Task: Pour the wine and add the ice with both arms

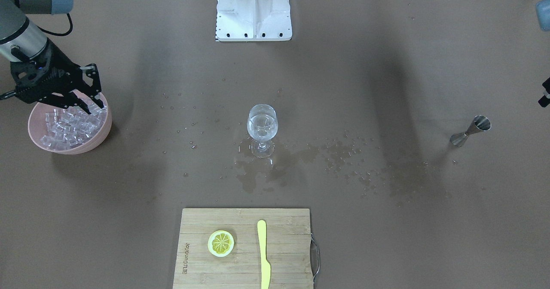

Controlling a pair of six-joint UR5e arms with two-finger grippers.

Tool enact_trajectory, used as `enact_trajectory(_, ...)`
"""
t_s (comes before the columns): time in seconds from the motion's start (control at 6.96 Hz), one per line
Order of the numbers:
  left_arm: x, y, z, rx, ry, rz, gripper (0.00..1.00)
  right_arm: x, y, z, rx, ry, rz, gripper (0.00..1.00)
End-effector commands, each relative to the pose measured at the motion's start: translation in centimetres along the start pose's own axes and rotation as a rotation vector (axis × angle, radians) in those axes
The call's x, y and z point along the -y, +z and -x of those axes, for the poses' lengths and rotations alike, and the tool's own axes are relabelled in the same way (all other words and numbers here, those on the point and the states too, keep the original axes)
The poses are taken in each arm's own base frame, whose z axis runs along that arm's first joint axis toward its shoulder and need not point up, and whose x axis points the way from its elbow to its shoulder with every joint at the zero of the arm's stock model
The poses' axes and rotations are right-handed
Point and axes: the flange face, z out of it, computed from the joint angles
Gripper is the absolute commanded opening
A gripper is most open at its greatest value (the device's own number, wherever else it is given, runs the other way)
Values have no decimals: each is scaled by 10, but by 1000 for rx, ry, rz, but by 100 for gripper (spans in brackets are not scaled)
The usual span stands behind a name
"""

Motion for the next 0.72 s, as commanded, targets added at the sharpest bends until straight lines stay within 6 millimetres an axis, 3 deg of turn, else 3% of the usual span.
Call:
enact_trajectory(0.0, -1, 3, 2, 1, -2, 6, 99, 48, 7, 136, 43, 184, -34, 0)
enact_trajectory(0.14, -4, 10, 11, 4, -6, 8, 99, 72, 22, 193, 43, 249, -85, 0)
enact_trajectory(0.29, -6, 14, 15, -1, -4, -1, 99, 106, 22, 234, 65, 289, -102, 0)
enact_trajectory(0.57, -6, 14, 15, -3, -4, -5, 99, 128, 31, 277, 71, 325, -124, 0)
